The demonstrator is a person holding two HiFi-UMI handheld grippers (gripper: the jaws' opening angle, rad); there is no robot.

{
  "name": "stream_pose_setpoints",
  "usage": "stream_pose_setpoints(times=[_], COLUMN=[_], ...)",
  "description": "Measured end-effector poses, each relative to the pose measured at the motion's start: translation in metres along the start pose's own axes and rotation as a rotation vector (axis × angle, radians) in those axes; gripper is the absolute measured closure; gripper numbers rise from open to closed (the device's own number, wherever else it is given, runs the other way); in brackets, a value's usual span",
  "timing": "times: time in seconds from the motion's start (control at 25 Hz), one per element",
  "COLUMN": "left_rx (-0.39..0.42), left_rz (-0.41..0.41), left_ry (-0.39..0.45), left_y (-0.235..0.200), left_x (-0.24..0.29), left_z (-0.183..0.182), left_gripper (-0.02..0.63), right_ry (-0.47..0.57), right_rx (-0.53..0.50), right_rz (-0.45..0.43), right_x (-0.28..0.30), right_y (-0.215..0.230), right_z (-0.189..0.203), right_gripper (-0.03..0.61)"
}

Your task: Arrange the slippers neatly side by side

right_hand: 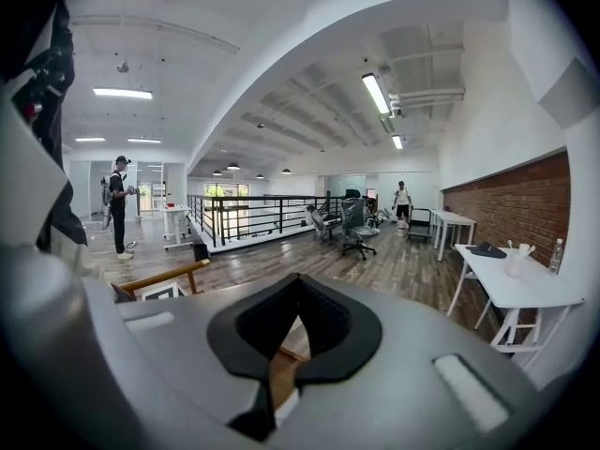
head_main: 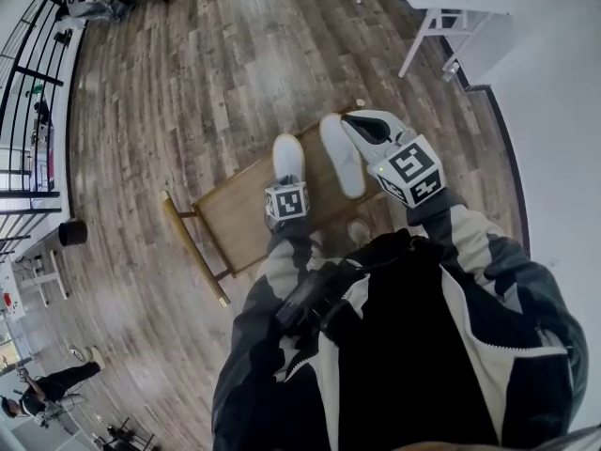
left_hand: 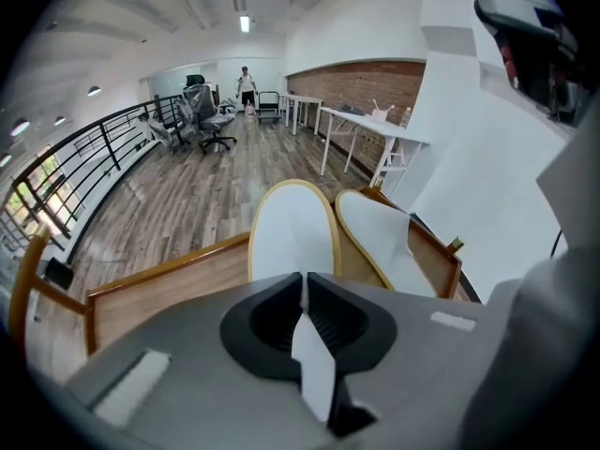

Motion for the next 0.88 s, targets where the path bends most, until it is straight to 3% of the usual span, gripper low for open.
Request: stream_pose_setpoints(times=[0.72,0.88], left_rx=[-0.238,-0.303], left_rz=[-0.21,-0.259], left_ry=[0.202,0.195], left_y=[-0.096,-0.114], left_x=[-0.134,-0.156], left_z=[0.061,0.08], left_gripper=[0.578,0.578], right_ry=[0.083,0.095], right_rx=[-0.051,-0.063], right_rz=[-0.309,-0.352], right_x=[0.072,0.083], right_y=[-0.121,-0.144], right_z=[-0.034,-0.042], right_gripper=[0.574,0.574])
Point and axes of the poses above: the fingertips, and each gripper's own axes: x forward along the fingers, y to its right, z out of its underside, the point moved 9 cm from there along -x, backward along the fingers, and after that the axes turned 5 degrees about z, right-handed, at the moved point
